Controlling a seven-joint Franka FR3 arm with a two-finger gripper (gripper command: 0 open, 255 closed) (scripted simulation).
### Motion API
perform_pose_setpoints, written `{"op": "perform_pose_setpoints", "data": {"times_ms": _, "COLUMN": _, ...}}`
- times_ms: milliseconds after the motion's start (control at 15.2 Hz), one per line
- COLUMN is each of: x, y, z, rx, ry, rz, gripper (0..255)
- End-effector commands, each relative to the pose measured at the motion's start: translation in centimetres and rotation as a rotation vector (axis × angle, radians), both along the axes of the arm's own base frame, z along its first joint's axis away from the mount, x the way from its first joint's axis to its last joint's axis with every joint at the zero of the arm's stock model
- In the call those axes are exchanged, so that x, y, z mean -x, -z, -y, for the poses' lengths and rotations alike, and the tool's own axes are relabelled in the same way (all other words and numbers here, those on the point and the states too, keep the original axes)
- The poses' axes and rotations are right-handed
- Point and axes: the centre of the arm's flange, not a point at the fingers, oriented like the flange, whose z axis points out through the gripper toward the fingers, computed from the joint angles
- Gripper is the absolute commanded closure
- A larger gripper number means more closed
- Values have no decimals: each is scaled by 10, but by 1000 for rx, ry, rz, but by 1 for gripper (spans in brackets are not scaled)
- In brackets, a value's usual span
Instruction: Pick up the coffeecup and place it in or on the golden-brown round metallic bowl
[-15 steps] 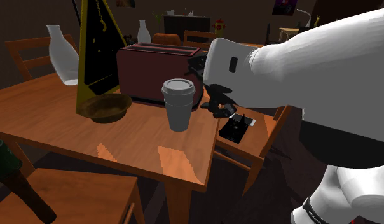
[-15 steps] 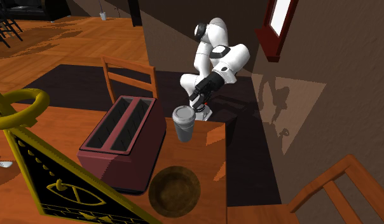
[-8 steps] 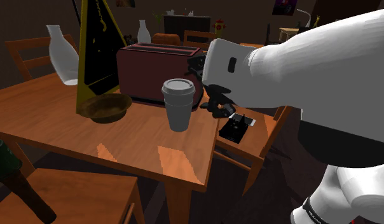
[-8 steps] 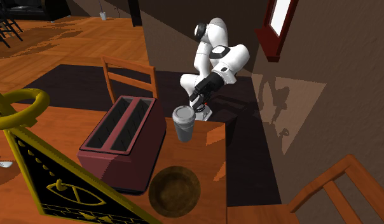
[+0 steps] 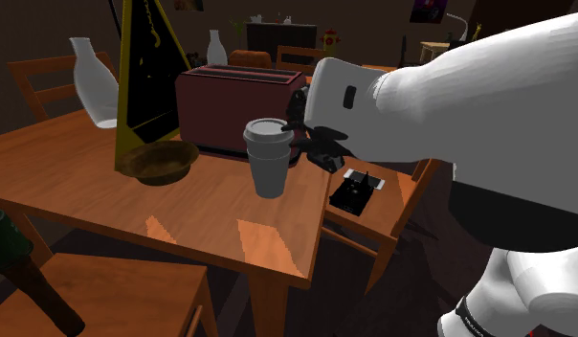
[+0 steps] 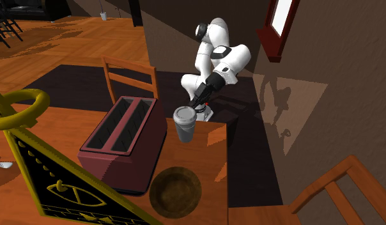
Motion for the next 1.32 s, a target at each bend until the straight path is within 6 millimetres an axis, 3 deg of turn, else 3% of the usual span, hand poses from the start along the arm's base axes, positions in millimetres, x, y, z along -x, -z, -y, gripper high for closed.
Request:
{"op": "perform_pose_setpoints", "data": {"times_ms": 0, "x": 0, "y": 0, "z": 0, "rx": 0, "ry": 0, "rz": -1, "gripper": 255}}
{"op": "perform_pose_setpoints", "data": {"times_ms": 1254, "x": 0, "y": -94, "z": 0, "rx": 0, "ry": 0, "rz": -1, "gripper": 255}}
